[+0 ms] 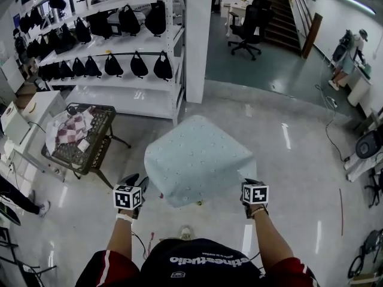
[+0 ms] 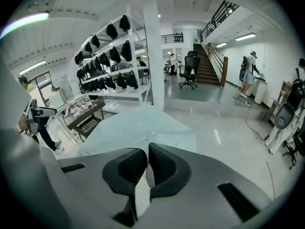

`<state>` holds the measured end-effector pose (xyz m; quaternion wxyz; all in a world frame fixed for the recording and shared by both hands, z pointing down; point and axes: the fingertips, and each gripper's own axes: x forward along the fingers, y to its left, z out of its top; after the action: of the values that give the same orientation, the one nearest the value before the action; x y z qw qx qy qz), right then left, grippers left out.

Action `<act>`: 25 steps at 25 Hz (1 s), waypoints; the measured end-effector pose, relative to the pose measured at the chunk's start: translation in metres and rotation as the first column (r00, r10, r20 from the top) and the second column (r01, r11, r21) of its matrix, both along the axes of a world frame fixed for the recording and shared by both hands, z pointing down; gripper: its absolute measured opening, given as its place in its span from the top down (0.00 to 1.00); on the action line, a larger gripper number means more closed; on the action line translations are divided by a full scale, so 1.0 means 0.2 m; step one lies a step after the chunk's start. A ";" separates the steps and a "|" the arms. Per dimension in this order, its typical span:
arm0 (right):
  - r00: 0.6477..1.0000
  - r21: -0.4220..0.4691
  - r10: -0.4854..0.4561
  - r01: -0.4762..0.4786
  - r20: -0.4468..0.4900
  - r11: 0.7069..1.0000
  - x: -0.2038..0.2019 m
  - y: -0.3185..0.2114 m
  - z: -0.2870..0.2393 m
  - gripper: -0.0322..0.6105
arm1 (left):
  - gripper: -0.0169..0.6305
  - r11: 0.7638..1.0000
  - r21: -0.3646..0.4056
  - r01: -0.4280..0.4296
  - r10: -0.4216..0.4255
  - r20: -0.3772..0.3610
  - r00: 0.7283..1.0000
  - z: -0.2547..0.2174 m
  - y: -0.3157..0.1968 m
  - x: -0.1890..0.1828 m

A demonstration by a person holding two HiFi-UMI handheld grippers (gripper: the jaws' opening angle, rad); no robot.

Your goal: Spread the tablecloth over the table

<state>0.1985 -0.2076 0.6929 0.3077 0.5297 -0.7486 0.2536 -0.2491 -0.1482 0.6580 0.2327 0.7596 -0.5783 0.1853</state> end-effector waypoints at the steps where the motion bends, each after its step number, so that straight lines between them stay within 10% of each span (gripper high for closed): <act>1: 1.000 -0.001 0.001 -0.001 0.001 1.000 -0.01 0.00 0.01 0.90 | 0.68 1.000 0.004 -0.001 0.001 -0.005 1.000 0.00 0.00 0.01; 25: 0.997 -0.066 0.046 -0.050 -0.064 0.997 0.25 0.16 0.07 0.78 | 0.70 0.993 0.051 -0.103 0.105 -0.049 0.993 -0.09 -0.15 0.31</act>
<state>0.2478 -0.1747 0.7064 0.3425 0.5444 -0.7167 0.2696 -0.1870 -0.1776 0.6408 0.2191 0.7986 -0.5362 0.1635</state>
